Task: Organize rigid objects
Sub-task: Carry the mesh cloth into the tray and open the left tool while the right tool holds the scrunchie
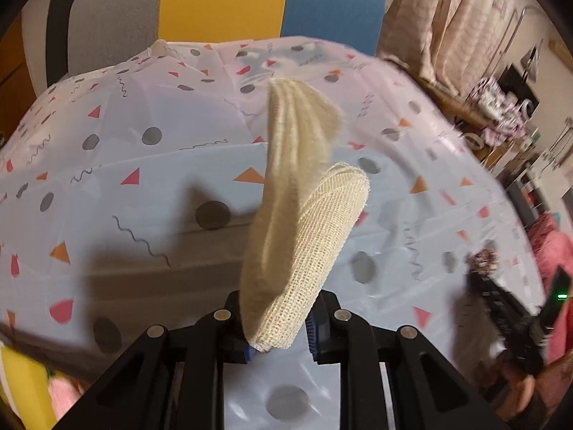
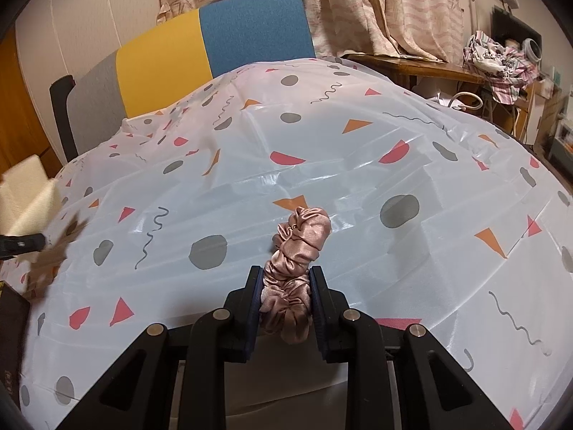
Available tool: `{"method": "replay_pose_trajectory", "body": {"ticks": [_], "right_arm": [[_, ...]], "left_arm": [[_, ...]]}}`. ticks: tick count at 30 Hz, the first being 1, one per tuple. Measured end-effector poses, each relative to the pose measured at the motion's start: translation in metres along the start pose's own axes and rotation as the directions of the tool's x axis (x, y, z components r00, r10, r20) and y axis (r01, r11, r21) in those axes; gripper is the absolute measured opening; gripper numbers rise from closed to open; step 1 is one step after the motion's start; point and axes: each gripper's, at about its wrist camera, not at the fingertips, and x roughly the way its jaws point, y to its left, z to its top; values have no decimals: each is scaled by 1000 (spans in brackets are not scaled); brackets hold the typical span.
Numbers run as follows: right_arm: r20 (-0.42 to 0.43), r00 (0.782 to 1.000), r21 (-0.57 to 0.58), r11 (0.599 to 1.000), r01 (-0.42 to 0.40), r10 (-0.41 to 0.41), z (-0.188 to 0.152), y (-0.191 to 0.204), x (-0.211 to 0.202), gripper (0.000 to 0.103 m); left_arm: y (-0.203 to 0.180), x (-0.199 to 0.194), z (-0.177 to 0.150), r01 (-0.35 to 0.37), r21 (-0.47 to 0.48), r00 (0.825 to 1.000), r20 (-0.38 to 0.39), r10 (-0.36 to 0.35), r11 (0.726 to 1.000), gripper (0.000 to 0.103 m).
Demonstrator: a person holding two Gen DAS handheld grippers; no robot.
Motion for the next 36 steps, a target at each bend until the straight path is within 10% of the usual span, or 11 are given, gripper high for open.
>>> {"method": "replay_pose_trajectory", "body": {"ticks": [16,27,36], "right_arm": [[-3,999,-40,998,51,-51,0,8,0,26],[4,997,-92,993,77,-76,0,18,-1,26],[51,995,-136,987,90,-83,1,28,-18,26]], "left_arm": [[11,-122,-107,185,-104,976,138,-170,977,20],[97,-189,-172,93,-205,984,171,-58,974,20],[172,-187,-206,142,-392,985,148,-90,909,21]]}}
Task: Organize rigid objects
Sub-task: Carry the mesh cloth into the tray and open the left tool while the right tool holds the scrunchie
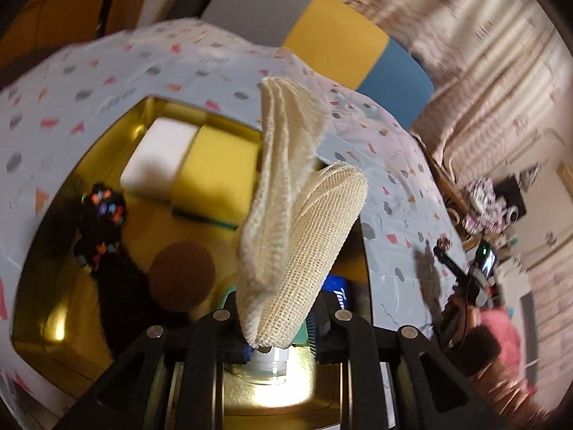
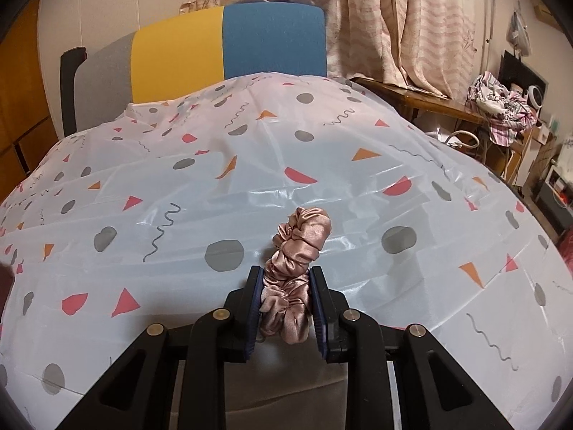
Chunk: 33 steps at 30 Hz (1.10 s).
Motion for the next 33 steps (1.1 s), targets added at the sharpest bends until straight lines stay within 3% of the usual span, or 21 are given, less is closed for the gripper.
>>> {"method": "replay_pose_trajectory", "body": {"ticks": [4,6,8,10,13,19,25,28,33], "right_arm": [[17,1000,16,1000,-17,17,1,1,-19,26],[35,999,26,999,-39,38,2,3,-34,26],[59,996,24,998,-61,60,4,8,-52,26],[79,993,20,996,-85,83,6,13,-66,26],[107,986,13,991,-129,127,7,26,-90,26],[114,967,3,973,-230,229,-1,60,-122,26],[110,940,-10,946,-324,323,-13,94,-148,26],[108,923,-12,929,-370,369,-17,108,-159,26],[89,892,-17,896,-444,443,-27,133,-175,26]], "left_arm": [[17,10,2,21,-40,1000,-14,-21,999,22],[25,18,2,40,-76,998,-36,-42,996,32],[29,23,0,18,-104,999,-46,-23,994,53],[29,22,-2,32,-109,999,-39,-37,994,54],[21,17,-5,25,-65,999,-41,-28,998,67],[17,3,-17,-11,16,999,-34,12,1000,69],[13,-10,-31,-53,129,998,-24,56,990,80],[13,-16,-41,-67,178,997,-23,73,982,81],[21,-28,-55,-39,167,999,-15,42,985,81]]}}
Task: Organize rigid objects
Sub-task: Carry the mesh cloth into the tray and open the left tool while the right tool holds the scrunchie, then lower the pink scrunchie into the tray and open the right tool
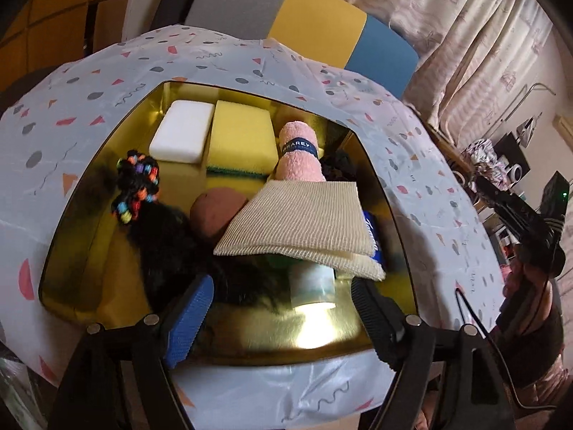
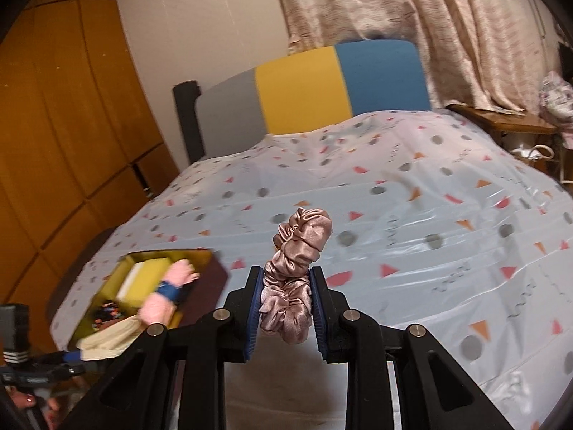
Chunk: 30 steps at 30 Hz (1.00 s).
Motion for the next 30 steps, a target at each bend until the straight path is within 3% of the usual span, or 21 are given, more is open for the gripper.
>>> {"method": "replay_pose_trajectory", "body": {"ticks": [7,19,25,30], "right_arm": [[-67,993,-6,995,-102,101,-17,36,4,26],[-199,944,-84,955,-285,264,-43,124,24,26],[-237,927,-158,930,-333,292,-47,170,34,26],[-263,919,-223,908,-354,293,-51,204,41,26]], "left_arm": [[5,-19,-16,40,-9,998,56,-39,999,81],[8,-49,-15,91,-47,980,183,-81,995,81],[11,-57,-17,38,-63,979,200,-25,997,80],[16,-64,-19,-52,-106,973,218,74,993,79]]}}
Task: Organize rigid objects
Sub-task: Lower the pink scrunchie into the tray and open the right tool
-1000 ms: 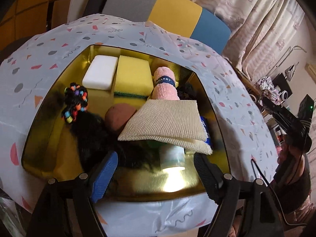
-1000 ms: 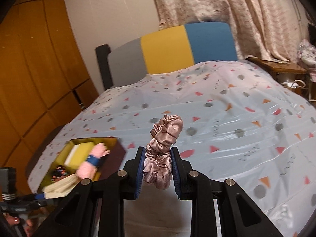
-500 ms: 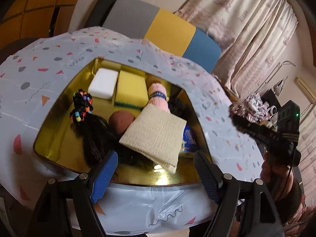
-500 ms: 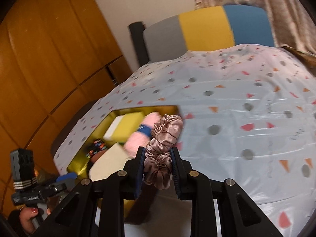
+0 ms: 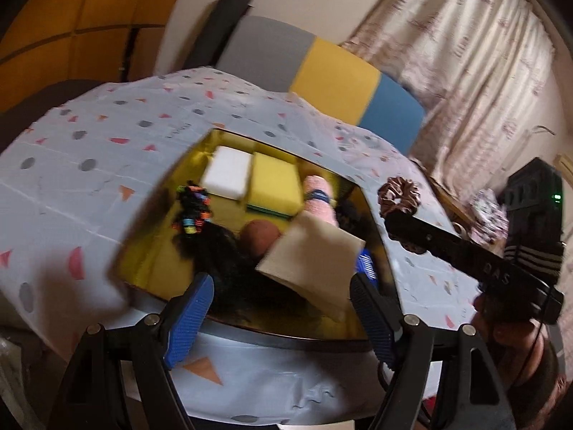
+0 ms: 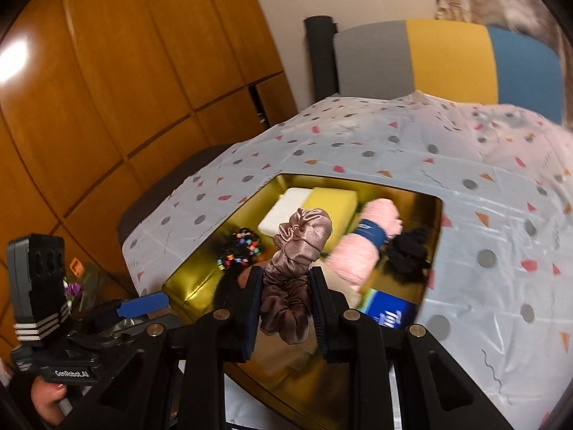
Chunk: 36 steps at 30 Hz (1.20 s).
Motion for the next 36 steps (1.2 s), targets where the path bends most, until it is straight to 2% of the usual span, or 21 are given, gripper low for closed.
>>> {"method": "replay_pose_trajectory", "body": {"ticks": [2,6,8,12,18,25,32,36], "right_arm": [[-15,1000,-22,1000,5,-5,2,9,7,26],[-45,999,-59,998,17,-19,7,25,22,26],[-54,998,-70,997,22,-26,8,31,27,26],[-73,996,-97,995,35,-42,10,42,40,26],[-83,994,-120,991,60,-70,14,51,56,26],[-100,991,-116,991,74,-86,15,51,71,26],[-128,989,-61,995,73,-80,19,41,87,26],[-144,988,-22,998,59,-62,23,37,100,26]], "left_arm": [[4,-2,0,-45,-19,999,2,45,999,79],[11,-6,1,-70,-34,997,22,71,997,79],[13,-9,2,-106,-35,994,34,107,994,79],[15,-14,2,-231,-23,971,55,232,973,79],[24,-18,4,-294,-56,954,49,297,954,79],[27,-21,6,-334,-59,940,49,337,941,79],[22,-28,8,-397,-30,913,85,398,917,79],[22,-29,9,-419,-24,904,84,419,908,79]]}}
